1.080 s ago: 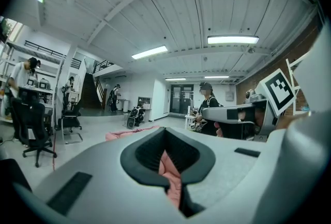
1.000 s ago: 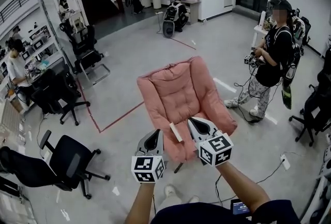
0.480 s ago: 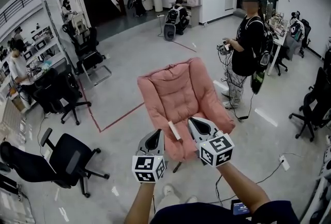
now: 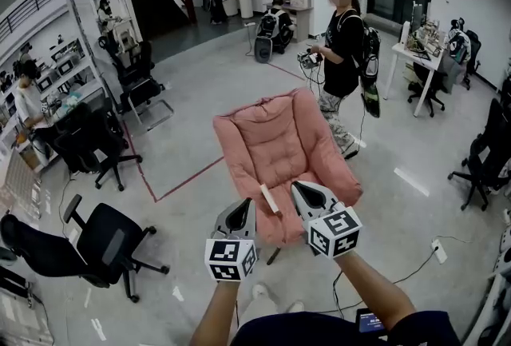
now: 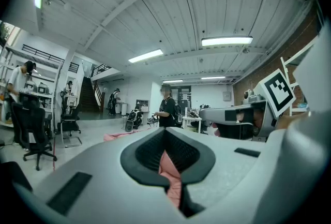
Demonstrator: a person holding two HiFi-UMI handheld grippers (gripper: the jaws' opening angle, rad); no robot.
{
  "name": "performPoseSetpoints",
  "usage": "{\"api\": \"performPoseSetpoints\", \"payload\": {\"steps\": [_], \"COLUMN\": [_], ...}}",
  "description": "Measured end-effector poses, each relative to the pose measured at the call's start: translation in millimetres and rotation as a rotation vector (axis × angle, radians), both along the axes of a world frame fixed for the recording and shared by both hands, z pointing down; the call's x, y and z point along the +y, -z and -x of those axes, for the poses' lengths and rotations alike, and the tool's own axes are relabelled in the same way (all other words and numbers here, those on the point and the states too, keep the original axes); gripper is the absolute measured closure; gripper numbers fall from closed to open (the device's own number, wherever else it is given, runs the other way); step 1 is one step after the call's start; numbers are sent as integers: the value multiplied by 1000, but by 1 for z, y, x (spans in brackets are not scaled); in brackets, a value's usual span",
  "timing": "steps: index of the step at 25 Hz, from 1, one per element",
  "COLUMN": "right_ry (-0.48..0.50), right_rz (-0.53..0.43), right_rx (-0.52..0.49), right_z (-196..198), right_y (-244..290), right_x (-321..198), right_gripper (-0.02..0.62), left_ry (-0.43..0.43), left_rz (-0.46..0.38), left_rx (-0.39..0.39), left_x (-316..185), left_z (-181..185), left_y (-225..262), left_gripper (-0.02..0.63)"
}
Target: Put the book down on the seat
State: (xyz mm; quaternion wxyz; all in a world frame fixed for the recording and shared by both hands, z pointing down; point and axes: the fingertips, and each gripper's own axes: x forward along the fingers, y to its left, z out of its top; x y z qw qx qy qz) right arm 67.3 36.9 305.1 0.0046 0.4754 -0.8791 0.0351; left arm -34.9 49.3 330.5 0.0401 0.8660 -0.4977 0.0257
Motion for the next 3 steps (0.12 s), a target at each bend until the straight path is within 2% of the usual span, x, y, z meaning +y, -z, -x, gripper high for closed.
{"api": "performPoseSetpoints", "payload": {"steps": [3], "right_ry": [1], "right_rz": [5], "right_rx": [-6], "right_z": [1], "right_y": [-3], "right_x": [-1], "right_gripper": [575], "left_ry": [-1], "left_rz": [-1], "left_rx": [-2], "left_x": [0], "left_z": [0], "left_y": [-2], "left_gripper": [601]}}
